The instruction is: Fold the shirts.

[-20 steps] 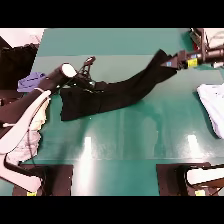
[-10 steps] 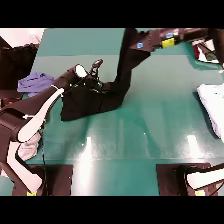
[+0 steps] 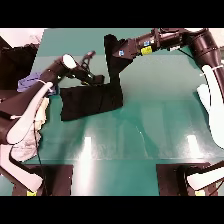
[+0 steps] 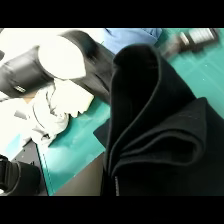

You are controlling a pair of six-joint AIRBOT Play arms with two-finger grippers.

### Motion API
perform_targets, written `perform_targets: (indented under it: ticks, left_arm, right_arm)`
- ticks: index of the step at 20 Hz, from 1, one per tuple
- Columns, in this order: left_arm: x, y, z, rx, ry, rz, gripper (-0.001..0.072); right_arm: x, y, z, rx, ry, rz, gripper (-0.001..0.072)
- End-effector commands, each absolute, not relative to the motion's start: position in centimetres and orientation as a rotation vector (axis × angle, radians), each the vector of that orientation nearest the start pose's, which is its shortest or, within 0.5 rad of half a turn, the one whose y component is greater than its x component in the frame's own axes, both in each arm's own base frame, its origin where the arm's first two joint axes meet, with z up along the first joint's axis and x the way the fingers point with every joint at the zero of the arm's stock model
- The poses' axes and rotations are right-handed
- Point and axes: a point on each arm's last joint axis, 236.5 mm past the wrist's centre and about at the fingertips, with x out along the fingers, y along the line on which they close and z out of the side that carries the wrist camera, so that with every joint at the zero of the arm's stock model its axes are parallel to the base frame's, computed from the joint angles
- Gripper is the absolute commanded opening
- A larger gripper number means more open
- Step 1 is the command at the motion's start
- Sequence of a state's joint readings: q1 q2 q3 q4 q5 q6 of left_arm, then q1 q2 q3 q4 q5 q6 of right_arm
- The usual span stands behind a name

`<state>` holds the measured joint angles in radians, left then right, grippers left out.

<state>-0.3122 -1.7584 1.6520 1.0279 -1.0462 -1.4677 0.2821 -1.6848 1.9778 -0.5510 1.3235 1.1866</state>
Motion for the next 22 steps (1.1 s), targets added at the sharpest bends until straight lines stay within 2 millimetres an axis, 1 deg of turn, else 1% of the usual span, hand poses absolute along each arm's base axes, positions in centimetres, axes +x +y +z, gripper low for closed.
perform_targets:
  ticks: [1,3,5,7,9,10,12,13,15,16,17,18,19,20,21,22]
  left_arm:
    - [48.9,-20.5,6.7,-0.099,1.05,-0.499,0.0024]
    - [49.3,-15.4,11.0,-0.037,0.975,-0.402,0.0024]
    - [48.6,-10.7,14.9,-0.008,0.913,-0.311,0.0024]
    - [47.3,-7.2,18.0,0.001,0.87,-0.241,0.0024]
    - [46.1,-4.3,20.9,-0.006,0.815,-0.181,0.0024]
    - [45.7,-3.2,22.1,-0.011,0.789,-0.159,0.0024]
    - [44.8,-1.8,23.7,-0.02,0.758,-0.128,0.0024]
    - [44.4,-1.4,23.8,-0.023,0.764,-0.121,0.0024]
    - [43.5,-1.3,23.5,-0.016,0.793,-0.12,0.0024]
    - [43.3,-1.3,23.3,-0.017,0.805,-0.121,0.0025]
    - [43.2,-1.3,23.2,-0.017,0.813,-0.122,0.0024]
    - [43.1,-1.3,23.2,-0.017,0.815,-0.123,0.0025]
    - [43.1,-1.4,23.1,-0.017,0.818,-0.123,0.0024]
    - [42.9,-1.4,23.0,-0.017,0.827,-0.125,0.0024]
    - [42.8,-1.4,22.9,-0.016,0.836,-0.126,0.0025]
    - [42.6,-1.4,22.7,-0.016,0.845,-0.127,0.0024]
  right_arm:
    - [42.1,34.0,22.4,0.295,0.81,1.19,0.0014]
    - [41.3,35.5,22.6,0.277,0.79,1.216,0.0014]
    - [40.7,37.3,22.9,0.273,0.769,1.234,0.0014]
    - [40.3,39.1,22.3,0.273,0.765,1.25,0.0015]
    - [39.7,41.2,20.7,0.275,0.794,1.27,0.0014]
    - [39.4,42.3,19.6,0.27,0.811,1.283,0.0014]
    - [39.1,45.0,17.2,0.272,0.828,1.289,0.0016]
    - [39.2,46.6,16.1,0.258,0.804,1.292,0.0016]
    - [39.4,49.9,14.1,0.269,0.768,1.269,0.0018]
    - [39.2,51.7,12.9,0.28,0.759,1.256,0.0055]
    - [38.7,53.1,11.8,0.279,0.758,1.252,0.0267]
    - [37.9,54.1,10.8,0.274,0.772,1.261,0.0435]
    - [37.4,54.5,10.4,0.267,0.781,1.269,0.0479]
    - [37.4,54.4,10.3,0.264,0.785,1.27,0.0479]
    - [37.6,53.5,10.6,0.254,0.793,1.274,0.0479]
    - [38.1,52.1,10.6,0.22,0.808,1.272,0.0478]
